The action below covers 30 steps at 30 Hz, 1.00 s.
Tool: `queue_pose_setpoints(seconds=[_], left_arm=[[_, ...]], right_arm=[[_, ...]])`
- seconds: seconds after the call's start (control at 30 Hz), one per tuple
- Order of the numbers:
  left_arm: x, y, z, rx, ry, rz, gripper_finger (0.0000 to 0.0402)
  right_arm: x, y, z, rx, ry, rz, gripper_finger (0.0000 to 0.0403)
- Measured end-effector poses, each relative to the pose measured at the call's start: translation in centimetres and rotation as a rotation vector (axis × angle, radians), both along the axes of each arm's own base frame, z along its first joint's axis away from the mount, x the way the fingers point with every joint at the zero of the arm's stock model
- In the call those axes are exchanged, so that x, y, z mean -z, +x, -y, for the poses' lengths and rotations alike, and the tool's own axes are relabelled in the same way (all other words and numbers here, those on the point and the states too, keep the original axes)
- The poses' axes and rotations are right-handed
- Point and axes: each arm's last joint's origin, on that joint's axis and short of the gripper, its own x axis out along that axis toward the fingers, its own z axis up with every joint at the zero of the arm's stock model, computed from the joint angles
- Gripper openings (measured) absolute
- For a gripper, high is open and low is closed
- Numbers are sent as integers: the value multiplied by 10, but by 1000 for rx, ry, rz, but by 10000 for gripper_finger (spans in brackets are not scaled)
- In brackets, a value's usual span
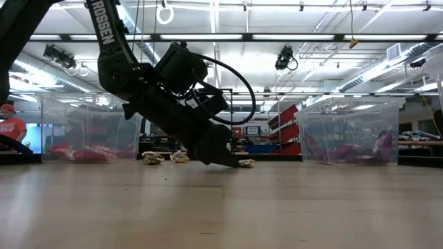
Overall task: Sort candy
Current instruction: Put the yellow candy into the bottom right transparent bin
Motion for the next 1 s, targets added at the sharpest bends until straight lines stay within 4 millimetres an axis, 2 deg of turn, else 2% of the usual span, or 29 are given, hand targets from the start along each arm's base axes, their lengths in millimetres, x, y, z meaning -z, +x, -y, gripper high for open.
queue_pose_setpoints(seconds=[0.1, 0.3, 0.5, 0.6, 0.7, 0.8, 1.0], left_arm=[[0, 0, 0, 0, 1, 3, 7], [-1, 0, 0, -4, 7, 11, 2], [-2, 0, 9, 45, 21, -17, 1], [-9, -3, 19, 99, 22, -27, 1], [-28, 1, 24, 122, 29, 74, 1], [-37, 5, 20, 44, 54, 145, 4], [-36, 10, -1, -86, 27, 102, 41]], right_arm=[[0, 0, 0, 0, 0, 0, 38], [0, 0, 0, -6, -9, -2, 38], [0, 0, 0, -8, -12, -2, 38], [0, 0, 0, -8, -12, -3, 38], [0, 0, 0, -12, -20, -4, 38], [0, 0, 0, -19, -30, -6, 38], [0, 0, 0, -24, -37, -7, 38]])
